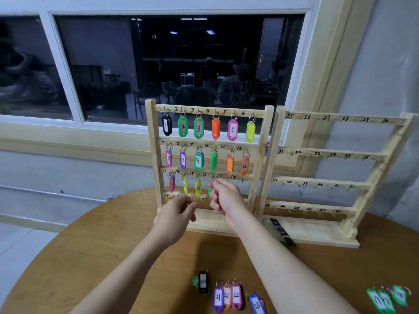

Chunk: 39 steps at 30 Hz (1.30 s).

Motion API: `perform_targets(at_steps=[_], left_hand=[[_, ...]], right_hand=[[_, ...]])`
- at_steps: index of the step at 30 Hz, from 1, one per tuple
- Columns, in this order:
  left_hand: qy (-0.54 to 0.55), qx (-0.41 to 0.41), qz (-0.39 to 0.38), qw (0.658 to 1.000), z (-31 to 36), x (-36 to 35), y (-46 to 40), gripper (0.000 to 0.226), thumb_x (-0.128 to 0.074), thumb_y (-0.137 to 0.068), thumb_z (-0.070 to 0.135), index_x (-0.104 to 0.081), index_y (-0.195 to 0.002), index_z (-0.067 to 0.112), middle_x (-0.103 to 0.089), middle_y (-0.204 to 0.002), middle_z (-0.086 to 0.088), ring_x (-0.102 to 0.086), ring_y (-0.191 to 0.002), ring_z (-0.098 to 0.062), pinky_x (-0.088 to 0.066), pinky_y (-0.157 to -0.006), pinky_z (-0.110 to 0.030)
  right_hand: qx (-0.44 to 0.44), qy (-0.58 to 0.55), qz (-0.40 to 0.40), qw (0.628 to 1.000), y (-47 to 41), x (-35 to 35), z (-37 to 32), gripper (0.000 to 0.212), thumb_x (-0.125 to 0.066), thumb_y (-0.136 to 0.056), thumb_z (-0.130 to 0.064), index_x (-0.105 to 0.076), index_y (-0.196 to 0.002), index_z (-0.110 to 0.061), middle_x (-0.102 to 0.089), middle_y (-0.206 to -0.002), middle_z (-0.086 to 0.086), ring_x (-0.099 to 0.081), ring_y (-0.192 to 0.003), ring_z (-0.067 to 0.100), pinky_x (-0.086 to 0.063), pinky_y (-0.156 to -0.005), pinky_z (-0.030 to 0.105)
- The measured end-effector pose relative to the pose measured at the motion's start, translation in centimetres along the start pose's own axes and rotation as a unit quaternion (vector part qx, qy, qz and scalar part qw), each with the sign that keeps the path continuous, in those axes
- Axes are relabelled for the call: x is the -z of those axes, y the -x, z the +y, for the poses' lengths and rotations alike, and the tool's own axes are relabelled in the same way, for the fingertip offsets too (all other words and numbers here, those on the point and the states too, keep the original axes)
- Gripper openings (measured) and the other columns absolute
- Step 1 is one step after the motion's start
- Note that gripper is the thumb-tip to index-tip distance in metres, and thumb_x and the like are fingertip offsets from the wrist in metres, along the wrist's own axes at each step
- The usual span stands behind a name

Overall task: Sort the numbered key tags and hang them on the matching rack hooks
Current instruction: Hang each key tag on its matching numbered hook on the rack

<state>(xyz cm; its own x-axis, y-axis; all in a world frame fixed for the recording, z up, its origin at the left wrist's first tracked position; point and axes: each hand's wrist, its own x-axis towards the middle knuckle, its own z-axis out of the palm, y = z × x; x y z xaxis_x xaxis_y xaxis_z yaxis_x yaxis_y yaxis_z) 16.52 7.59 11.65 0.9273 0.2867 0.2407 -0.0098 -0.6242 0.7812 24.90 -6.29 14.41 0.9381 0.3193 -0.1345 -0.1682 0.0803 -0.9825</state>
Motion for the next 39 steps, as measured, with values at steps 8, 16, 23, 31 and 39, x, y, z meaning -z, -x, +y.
perform_targets(at_steps=[8, 16, 23, 31, 39], left_hand=[[0.027, 0.001, -0.009, 1.000, -0.4, -0.9, 0.7, 0.022, -0.056, -0.102, 0.028, -0.067, -0.087, 0.015, -0.071, -0.071, 0.000, -0.048, -0.052, -0.002, -0.038, -0.052, -0.017], [0.050, -0.035, -0.087, 0.994, 3.7, -7.7, 2.0, 0.023, -0.055, -0.103, 0.027, -0.068, -0.089, 0.014, -0.070, -0.073, -0.001, -0.059, -0.062, -0.001, -0.041, -0.059, -0.011], [-0.045, -0.124, -0.254, 0.958, 8.9, -17.3, 3.8, 0.014, -0.060, -0.098, 0.027, -0.071, -0.100, 0.020, -0.067, -0.093, 0.007, -0.061, -0.084, -0.008, -0.045, -0.072, -0.021], [-0.100, -0.152, -0.368, 0.912, 13.0, -27.1, 4.8, 0.019, -0.065, -0.093, 0.036, -0.074, -0.098, 0.019, -0.071, -0.100, -0.001, -0.065, -0.092, -0.019, -0.053, -0.085, -0.035], [-0.096, -0.132, -0.377, 0.912, 15.4, -31.9, 4.6, 0.031, -0.069, -0.089, 0.049, -0.075, -0.111, 0.027, -0.072, -0.113, 0.002, -0.064, -0.108, -0.019, -0.049, -0.098, -0.039]], right_hand=[[0.015, 0.069, 0.014, 0.997, 1.1, 1.6, 1.2, 0.031, -0.051, -0.106, -0.033, -0.066, -0.101, -0.006, -0.047, -0.061, -0.001, -0.040, -0.047, 0.014, -0.029, -0.044, 0.023], [0.017, 0.229, 0.058, 0.972, 7.2, 11.4, 3.4, 0.031, -0.052, -0.104, -0.025, -0.069, -0.086, -0.007, -0.050, -0.059, -0.001, -0.046, -0.050, 0.013, -0.035, -0.047, 0.022], [-0.038, 0.463, 0.205, 0.861, 13.7, 26.8, 5.3, 0.029, -0.069, -0.092, -0.029, -0.064, -0.064, -0.019, -0.059, -0.049, -0.007, -0.056, -0.055, 0.015, -0.038, -0.057, 0.030], [-0.090, 0.505, 0.277, 0.812, 18.6, 36.1, 6.6, 0.025, -0.070, -0.089, -0.025, -0.068, -0.064, -0.022, -0.065, -0.055, -0.011, -0.066, -0.064, 0.015, -0.054, -0.066, 0.033], [-0.110, 0.525, 0.223, 0.814, 17.9, 36.1, 7.3, 0.022, -0.071, -0.089, -0.031, -0.074, -0.072, -0.019, -0.070, -0.062, 0.001, -0.068, -0.062, 0.024, -0.056, -0.059, 0.038]])
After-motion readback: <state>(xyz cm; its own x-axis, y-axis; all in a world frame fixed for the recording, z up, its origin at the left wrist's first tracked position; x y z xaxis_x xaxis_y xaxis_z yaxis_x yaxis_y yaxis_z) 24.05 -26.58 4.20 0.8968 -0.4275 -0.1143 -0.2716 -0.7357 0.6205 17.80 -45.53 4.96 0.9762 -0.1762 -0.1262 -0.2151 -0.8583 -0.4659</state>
